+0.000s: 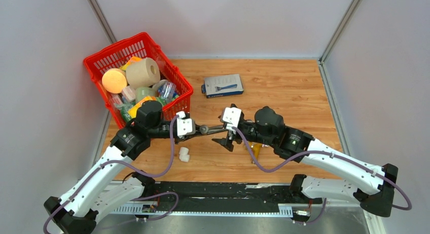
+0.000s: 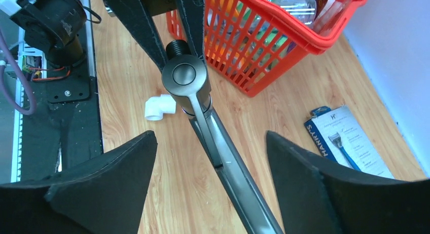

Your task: Install the water faucets

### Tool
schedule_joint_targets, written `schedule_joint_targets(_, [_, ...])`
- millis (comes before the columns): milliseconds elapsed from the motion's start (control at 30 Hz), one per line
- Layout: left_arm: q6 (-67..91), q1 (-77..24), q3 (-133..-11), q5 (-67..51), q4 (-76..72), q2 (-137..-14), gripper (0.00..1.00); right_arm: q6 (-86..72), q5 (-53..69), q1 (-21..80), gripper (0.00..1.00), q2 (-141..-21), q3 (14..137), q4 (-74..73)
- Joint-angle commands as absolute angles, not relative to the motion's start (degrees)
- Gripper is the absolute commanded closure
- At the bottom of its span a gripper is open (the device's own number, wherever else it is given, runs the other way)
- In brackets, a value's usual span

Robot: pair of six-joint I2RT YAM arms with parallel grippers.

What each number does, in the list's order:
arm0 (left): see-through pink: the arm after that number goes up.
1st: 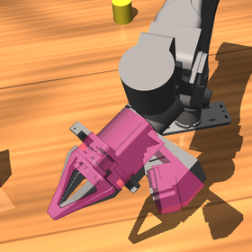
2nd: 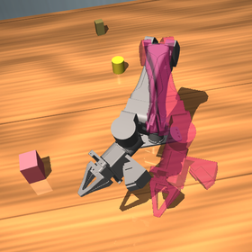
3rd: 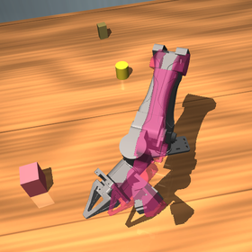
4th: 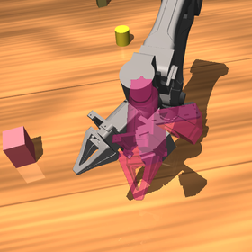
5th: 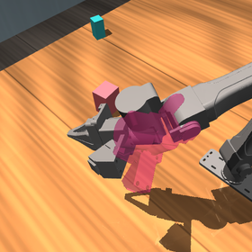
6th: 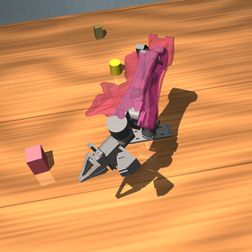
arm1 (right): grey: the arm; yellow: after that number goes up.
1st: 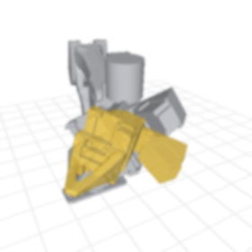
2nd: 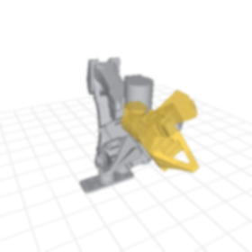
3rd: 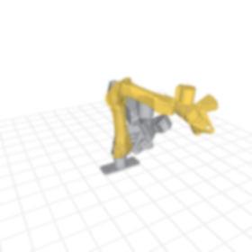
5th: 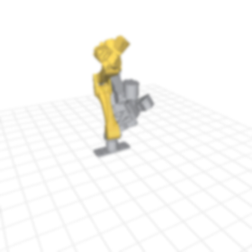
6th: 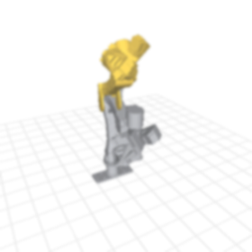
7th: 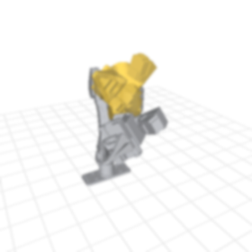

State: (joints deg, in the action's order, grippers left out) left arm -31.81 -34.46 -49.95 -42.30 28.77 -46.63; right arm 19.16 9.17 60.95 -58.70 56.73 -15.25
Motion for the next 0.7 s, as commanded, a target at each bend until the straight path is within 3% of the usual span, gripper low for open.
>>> schedule_joint_targets(0, [-28.9,-34.5,-50.7,-47.2,19.3,-44.9,1.00,16.1,9.1,60.7,0.12,-55.6,54.6,-11.3])
schedule_joint_targets(233, [-25.2,-34.5,-49.3,-52.1,14.8,-43.1,1.00,14.4,7.3,57.5,0.00,-49.8,47.8,-7.9])
schedule_joint_targets(667, [-12.4,-34.5,-47.7,-56.3,2.4,-43.6,1.00,12.8,26.5,54.3,0.05,-52.6,46.8,1.6])
